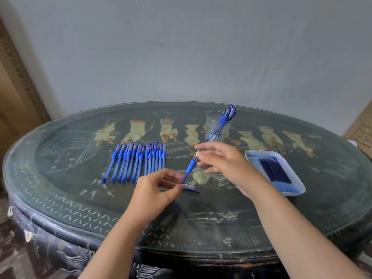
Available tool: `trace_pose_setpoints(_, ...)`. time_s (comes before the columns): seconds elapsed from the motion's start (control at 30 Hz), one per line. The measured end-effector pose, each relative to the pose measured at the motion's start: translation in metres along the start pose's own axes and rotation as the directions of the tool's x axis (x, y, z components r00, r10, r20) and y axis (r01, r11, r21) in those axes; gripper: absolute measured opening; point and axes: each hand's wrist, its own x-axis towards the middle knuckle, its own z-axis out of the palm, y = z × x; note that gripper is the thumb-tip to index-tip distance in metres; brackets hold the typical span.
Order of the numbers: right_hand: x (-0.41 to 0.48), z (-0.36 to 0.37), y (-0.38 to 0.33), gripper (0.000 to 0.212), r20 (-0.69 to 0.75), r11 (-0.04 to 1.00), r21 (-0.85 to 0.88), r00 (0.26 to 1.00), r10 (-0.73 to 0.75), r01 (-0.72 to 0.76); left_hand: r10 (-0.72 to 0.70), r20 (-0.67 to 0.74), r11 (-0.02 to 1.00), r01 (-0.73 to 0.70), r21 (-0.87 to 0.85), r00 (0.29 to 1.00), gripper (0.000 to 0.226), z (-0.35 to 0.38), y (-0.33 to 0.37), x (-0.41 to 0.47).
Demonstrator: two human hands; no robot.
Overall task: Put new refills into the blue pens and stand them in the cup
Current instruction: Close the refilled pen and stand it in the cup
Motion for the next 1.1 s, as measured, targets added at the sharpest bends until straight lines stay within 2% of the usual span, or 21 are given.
trace_pose_setpoints(0.13, 0.000, 0.007, 0.006, 0.003, -0.073, 0.999, 0.010, 0.997, -0.030, 0.031, 0.011, 0.008, 1.000, -0.011, 0.004, 1.000, 0.020, 0.001, 0.000, 0.001)
trace_pose_setpoints(0.2, 0.001, 0.009, 0.008, 0.017, -0.100, 1.000, -0.002, 0.995, -0.008, 0.007, 0.013, 0.009, 1.000, -0.013, 0.003, 1.000, 0.020, 0.001, 0.000, 0.000)
trace_pose_setpoints(0.33, -0.001, 0.010, 0.015, 0.014, -0.053, 0.991, 0.128, 0.998, -0.040, 0.047, 0.015, 0.011, 1.000, -0.015, 0.001, 1.000, 0.020, 0.001, -0.001, 0.000)
trace_pose_setpoints(0.43, -0.002, 0.017, 0.024, 0.009, -0.140, 0.981, 0.186, 0.990, -0.035, 0.061, 0.035, 0.001, 0.999, -0.035, 0.009, 0.999, 0.021, 0.005, -0.001, -0.001)
trace_pose_setpoints(0.5, -0.003, 0.022, 0.029, 0.024, -0.184, 0.974, 0.222, 0.983, -0.012, 0.053, 0.049, -0.017, 0.999, -0.049, -0.001, 0.999, 0.021, 0.008, -0.002, -0.002)
trace_pose_setpoints(0.6, -0.004, 0.025, 0.031, 0.036, -0.136, 0.937, 0.342, 0.990, -0.031, 0.076, 0.061, -0.041, 0.998, -0.062, -0.008, 0.997, 0.020, 0.013, -0.001, -0.003)
trace_pose_setpoints(0.73, -0.004, 0.028, 0.034, 0.020, -0.111, 0.929, 0.361, 0.992, -0.051, 0.088, 0.092, -0.083, 0.996, -0.091, 0.010, 0.992, 0.023, 0.016, -0.001, 0.000)
trace_pose_setpoints(0.97, -0.002, 0.029, 0.033, 0.015, -0.182, 0.929, 0.353, 0.982, -0.045, 0.108, 0.141, -0.099, 0.990, -0.138, 0.042, 0.985, 0.024, 0.020, -0.003, -0.001)
trace_pose_setpoints(1.1, -0.003, 0.026, 0.029, 0.030, -0.114, 0.900, 0.417, 0.990, -0.084, 0.124, 0.144, -0.094, 0.989, -0.141, 0.037, 0.985, 0.024, 0.019, -0.004, 0.000)
